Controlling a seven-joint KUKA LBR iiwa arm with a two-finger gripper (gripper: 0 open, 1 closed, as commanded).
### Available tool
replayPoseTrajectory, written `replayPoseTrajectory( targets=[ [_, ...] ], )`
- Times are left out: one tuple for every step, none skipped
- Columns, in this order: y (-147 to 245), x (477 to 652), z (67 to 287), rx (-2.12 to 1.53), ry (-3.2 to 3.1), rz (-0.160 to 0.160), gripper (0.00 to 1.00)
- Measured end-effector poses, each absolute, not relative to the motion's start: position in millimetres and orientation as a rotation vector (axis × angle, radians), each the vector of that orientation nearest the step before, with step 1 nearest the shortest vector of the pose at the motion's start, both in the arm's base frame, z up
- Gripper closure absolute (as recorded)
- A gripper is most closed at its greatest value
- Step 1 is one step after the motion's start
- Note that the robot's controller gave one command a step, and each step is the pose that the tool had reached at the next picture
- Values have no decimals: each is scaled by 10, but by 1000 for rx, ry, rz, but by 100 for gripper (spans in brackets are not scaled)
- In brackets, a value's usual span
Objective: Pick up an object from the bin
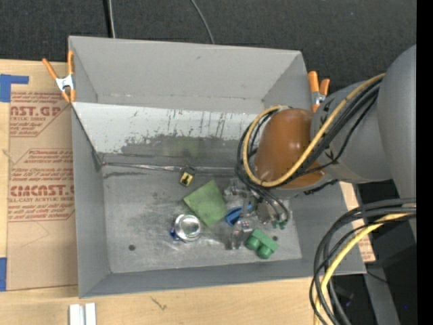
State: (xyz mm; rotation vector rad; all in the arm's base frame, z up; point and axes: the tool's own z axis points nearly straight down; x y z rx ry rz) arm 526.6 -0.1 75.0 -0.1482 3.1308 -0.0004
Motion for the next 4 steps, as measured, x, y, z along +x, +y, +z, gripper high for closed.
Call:
replayPoseTrajectory(
  targets=[
    [-439, 5262, 731, -11, 3131, 5, 0],
    [-442, 5274, 750, -13, 3129, 2, 100],
    [-352, 5308, 1708, 60, 3132, 1, 100],
    [-293, 5305, 2475, 37, 3131, 0, 100]
  ],
)
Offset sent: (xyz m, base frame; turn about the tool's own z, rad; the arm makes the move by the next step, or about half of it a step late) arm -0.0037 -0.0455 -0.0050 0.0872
